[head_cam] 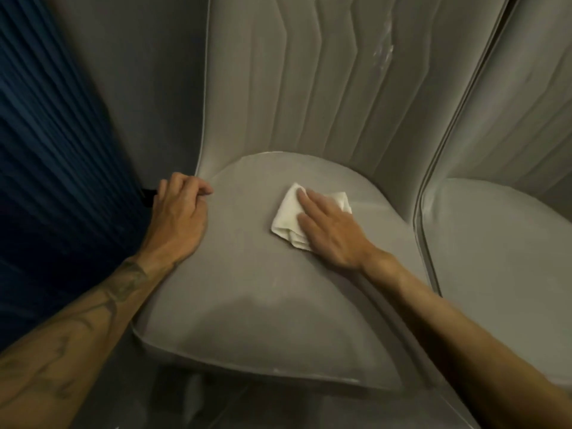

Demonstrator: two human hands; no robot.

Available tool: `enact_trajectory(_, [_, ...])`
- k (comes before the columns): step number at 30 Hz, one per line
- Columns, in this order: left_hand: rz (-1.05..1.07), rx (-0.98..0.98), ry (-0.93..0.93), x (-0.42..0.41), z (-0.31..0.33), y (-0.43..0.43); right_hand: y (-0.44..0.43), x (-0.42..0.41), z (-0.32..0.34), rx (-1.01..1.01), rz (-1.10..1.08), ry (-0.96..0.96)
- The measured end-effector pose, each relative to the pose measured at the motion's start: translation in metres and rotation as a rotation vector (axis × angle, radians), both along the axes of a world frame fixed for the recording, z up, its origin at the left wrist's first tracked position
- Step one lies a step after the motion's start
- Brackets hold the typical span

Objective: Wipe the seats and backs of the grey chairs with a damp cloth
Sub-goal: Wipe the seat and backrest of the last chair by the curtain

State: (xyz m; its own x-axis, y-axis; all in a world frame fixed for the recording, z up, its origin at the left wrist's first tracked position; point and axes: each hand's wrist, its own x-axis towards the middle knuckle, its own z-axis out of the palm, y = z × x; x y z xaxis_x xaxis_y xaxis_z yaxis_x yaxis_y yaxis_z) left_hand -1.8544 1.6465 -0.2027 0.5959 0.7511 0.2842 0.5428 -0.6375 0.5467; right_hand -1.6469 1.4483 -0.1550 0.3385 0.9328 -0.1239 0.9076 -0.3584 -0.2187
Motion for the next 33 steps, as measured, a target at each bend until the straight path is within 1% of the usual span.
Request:
enact_trajectory(1, [0.001,0.004,0.004,0.000,0.000,0.000,0.005,-0.018,-0.003,-0.023,-0.006,-0.033])
enact_trajectory(2, [0.001,0.006,0.007,0.000,0.000,0.000,0.005,-0.042,-0.011,-0.023,0.041,-0.068])
enact_trajectory(3, [0.002,0.012,0.009,0.000,0.000,0.000,0.002,-0.067,-0.019,0.001,0.141,-0.073])
enact_trajectory(5, [-0.001,0.025,0.011,-0.001,0.000,0.000,-0.018,-0.108,-0.027,0.050,0.347,0.008])
enact_trajectory(7, [0.002,0.029,0.006,-0.001,0.000,0.000,-0.028,-0.103,-0.021,0.070,0.425,0.061])
enact_trajectory(8, [0.002,0.029,0.006,-0.002,0.001,-0.001,-0.026,-0.090,-0.016,0.071,0.390,0.030])
enact_trajectory(10, [0.001,0.033,0.014,-0.002,0.002,-0.002,-0.013,-0.064,-0.006,0.031,0.201,-0.045])
enact_trajectory(11, [0.000,0.033,0.019,-0.002,0.003,-0.003,-0.007,-0.059,-0.005,0.013,0.108,-0.053])
enact_trajectory(12, [-0.002,0.035,0.022,-0.002,0.003,-0.003,-0.002,-0.065,-0.005,0.005,0.066,-0.062])
enact_trajectory(13, [-0.006,0.039,0.024,-0.001,0.004,-0.003,-0.002,-0.079,-0.008,0.001,0.086,-0.084])
enact_trajectory(14, [-0.008,0.043,0.024,-0.002,0.004,-0.003,-0.009,-0.099,-0.016,0.008,0.154,-0.091])
enact_trajectory(15, [-0.009,0.048,0.025,-0.001,0.003,-0.003,-0.020,-0.121,-0.023,0.028,0.246,-0.067])
enact_trajectory(17, [-0.007,0.048,0.030,-0.001,0.003,-0.002,-0.046,-0.146,-0.029,0.086,0.359,0.050])
enact_trajectory(18, [-0.003,0.049,0.031,-0.001,0.002,-0.002,-0.051,-0.145,-0.028,0.102,0.384,0.074])
enact_trajectory(20, [0.000,0.060,0.028,-0.002,0.002,-0.002,-0.051,-0.122,-0.023,0.080,0.358,-0.002])
enact_trajectory(22, [-0.002,0.059,0.027,-0.002,0.002,-0.003,-0.044,-0.081,-0.020,0.044,0.239,-0.089])
enact_trajectory(25, [0.005,0.022,0.016,-0.002,0.005,-0.003,-0.016,-0.025,-0.009,0.073,-0.042,-0.077])
enact_trajectory(27, [0.013,0.003,-0.003,-0.002,0.005,-0.003,0.019,-0.021,-0.010,0.092,-0.170,-0.072])
enact_trajectory(28, [0.021,-0.008,-0.014,-0.002,0.005,-0.004,0.039,-0.031,-0.012,0.086,-0.180,-0.071])
enact_trajectory(29, [0.032,-0.016,-0.026,-0.002,0.004,-0.003,0.057,-0.044,-0.016,0.088,-0.137,-0.062])
enact_trajectory(31, [0.053,-0.030,-0.051,-0.001,0.002,-0.002,0.078,-0.067,-0.026,0.116,0.050,-0.017])
enact_trajectory(33, [0.067,-0.047,-0.070,0.000,0.002,-0.001,0.085,-0.055,-0.026,0.107,0.170,0.009])
